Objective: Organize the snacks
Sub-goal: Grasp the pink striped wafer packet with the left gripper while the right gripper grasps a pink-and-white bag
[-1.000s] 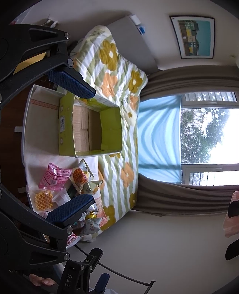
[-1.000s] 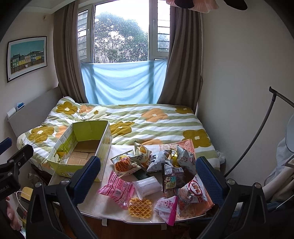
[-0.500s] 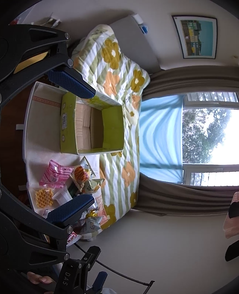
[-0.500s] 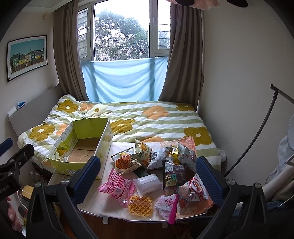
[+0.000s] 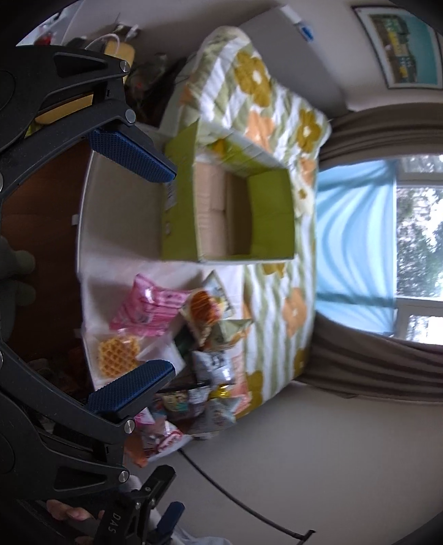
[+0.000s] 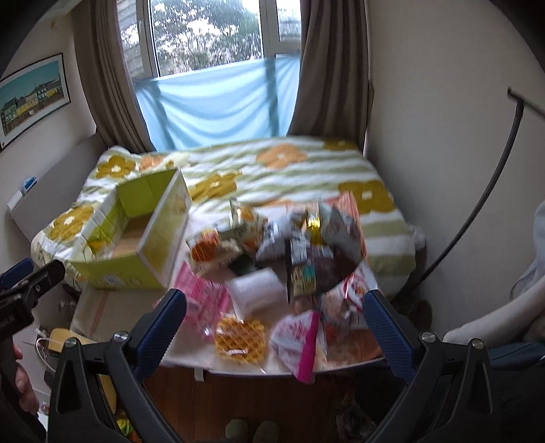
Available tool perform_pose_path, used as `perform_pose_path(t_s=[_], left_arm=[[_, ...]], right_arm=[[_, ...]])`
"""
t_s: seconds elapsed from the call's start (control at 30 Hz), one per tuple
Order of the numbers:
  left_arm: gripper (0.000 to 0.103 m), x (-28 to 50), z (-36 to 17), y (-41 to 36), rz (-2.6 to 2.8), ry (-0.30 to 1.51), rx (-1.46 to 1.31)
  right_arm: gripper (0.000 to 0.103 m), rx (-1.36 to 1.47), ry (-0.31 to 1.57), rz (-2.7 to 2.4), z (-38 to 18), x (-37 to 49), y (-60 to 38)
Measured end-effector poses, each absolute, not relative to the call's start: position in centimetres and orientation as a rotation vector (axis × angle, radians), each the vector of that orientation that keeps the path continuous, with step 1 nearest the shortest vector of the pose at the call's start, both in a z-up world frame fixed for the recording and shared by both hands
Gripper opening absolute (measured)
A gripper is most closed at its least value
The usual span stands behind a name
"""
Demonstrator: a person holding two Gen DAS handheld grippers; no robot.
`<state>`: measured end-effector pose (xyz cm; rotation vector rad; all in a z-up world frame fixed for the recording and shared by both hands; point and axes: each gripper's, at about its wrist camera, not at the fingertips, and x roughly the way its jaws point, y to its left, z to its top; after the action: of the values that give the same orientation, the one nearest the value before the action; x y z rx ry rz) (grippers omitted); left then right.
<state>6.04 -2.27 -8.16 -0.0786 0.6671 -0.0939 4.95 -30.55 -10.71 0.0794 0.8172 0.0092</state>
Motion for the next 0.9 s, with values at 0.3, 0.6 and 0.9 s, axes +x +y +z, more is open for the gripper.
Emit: perform_pose_path(t_s=[0.3,0.6,0.9], left_arm=[[0.103,9.3,-14.8,-5.4,-0.235,0.867,-0.007],[0.103,15.4,-21.7,-8.2,-0.362,1.070,0.087],[0.103,19.8,-26.8,-9.2,-0.437,1.179,0.176]], right_arm=[[0.103,0.201,0.968,0.009,-17.7,6.7,-32.5],[0.103,0.354,1.083,-0.065,-23.3,8.9,-33.4],[0.090,0.454,1.161,-0.143,-26.5,11.2,-33.9]])
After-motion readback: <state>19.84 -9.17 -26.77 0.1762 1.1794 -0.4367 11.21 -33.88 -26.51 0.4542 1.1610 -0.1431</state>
